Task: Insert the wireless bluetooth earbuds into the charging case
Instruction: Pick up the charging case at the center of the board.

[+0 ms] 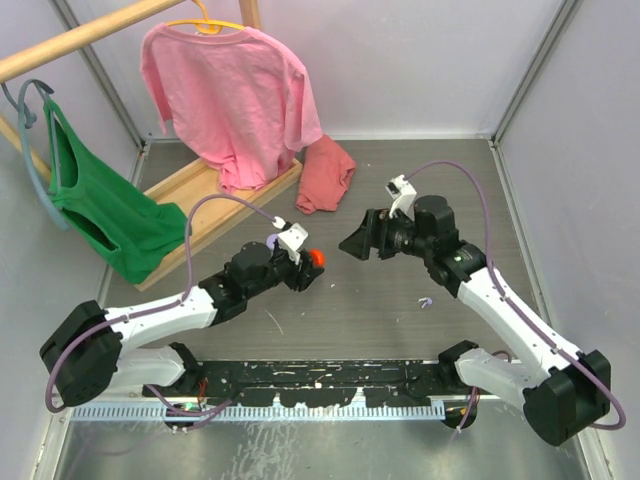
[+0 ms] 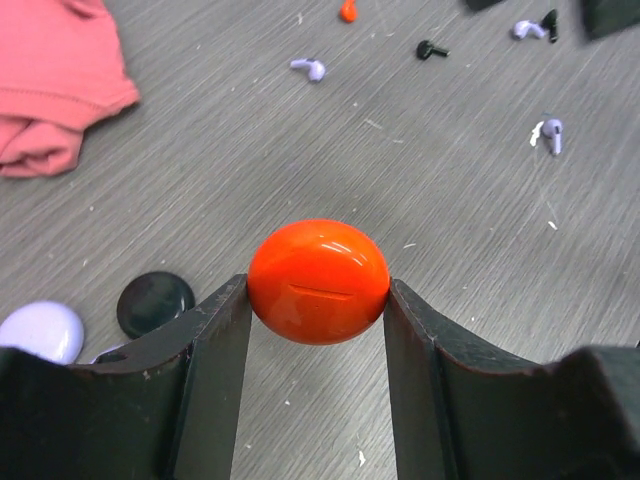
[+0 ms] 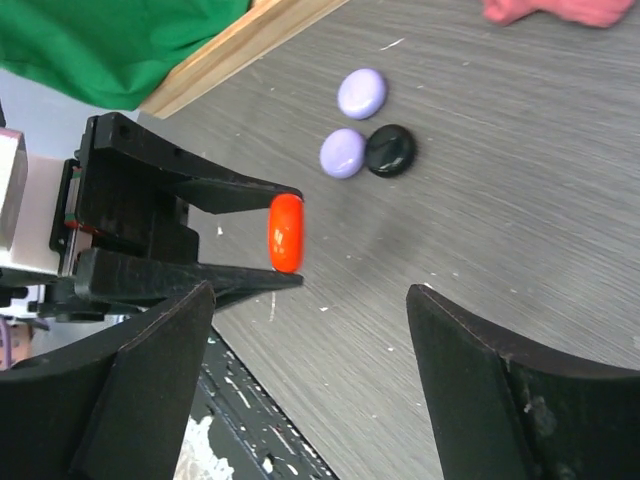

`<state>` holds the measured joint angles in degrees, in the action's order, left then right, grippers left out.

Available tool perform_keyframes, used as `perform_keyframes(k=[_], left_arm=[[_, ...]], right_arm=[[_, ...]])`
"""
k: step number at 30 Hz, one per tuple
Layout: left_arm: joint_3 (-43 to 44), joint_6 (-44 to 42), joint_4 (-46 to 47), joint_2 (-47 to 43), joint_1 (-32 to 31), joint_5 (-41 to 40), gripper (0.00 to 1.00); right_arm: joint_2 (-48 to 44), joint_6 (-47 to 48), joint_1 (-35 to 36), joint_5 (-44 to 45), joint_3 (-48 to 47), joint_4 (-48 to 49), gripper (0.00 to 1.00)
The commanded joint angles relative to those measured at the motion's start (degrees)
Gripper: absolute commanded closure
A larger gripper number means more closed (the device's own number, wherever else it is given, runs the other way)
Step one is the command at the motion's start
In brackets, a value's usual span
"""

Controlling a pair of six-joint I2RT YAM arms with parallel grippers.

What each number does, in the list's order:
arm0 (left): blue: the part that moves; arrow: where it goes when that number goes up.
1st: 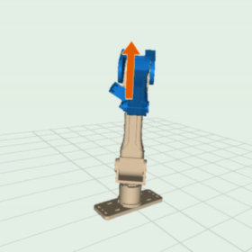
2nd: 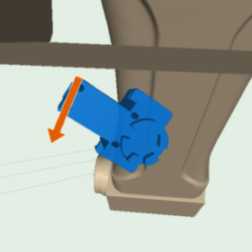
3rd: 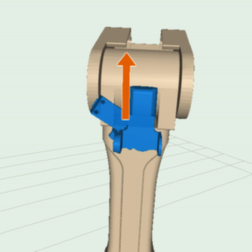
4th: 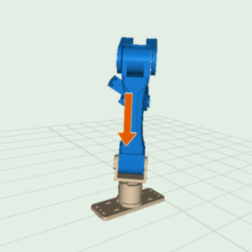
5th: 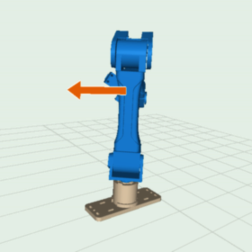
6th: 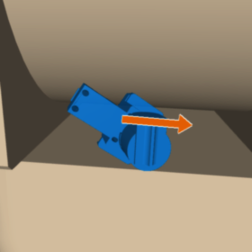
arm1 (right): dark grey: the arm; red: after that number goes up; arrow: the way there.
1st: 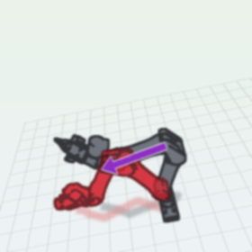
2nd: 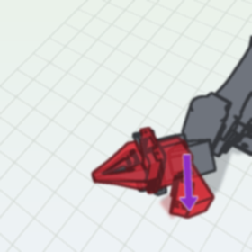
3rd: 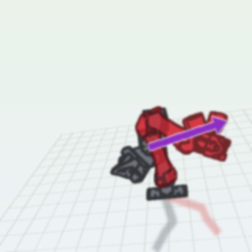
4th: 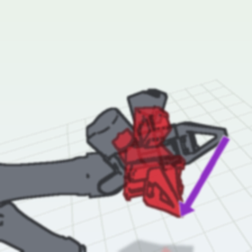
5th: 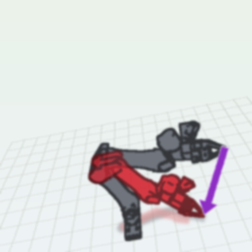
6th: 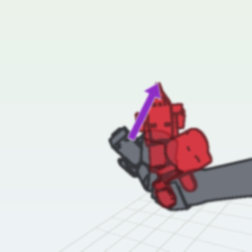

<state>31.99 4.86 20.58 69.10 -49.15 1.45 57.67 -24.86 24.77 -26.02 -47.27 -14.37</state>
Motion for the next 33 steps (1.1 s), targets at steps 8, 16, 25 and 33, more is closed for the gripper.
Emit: perform_keyframes(k=[8,16,25,33], left_arm=[[0.70,-3.99,11.72,1.94,-2.25,4.91,0.62],[0.57,-3.46,11.68,2.45,-2.36,4.95,0.62],[1.06,-3.24,10.52,2.77,-2.41,4.03,0.62],[0.93,-2.53,10.86,2.64,-2.39,2.44,0.63]], right_arm=[[6.93,-3.03,8.57,6.22,-2.50,7.73,0.33],[10.33,-2.39,11.15,7.24,-2.75,8.78,0.41],[11.86,-2.06,13.29,8.03,-3.28,8.77,0.46],[12.66,-2.56,15.00,9.16,-2.95,8.85,0.51]])
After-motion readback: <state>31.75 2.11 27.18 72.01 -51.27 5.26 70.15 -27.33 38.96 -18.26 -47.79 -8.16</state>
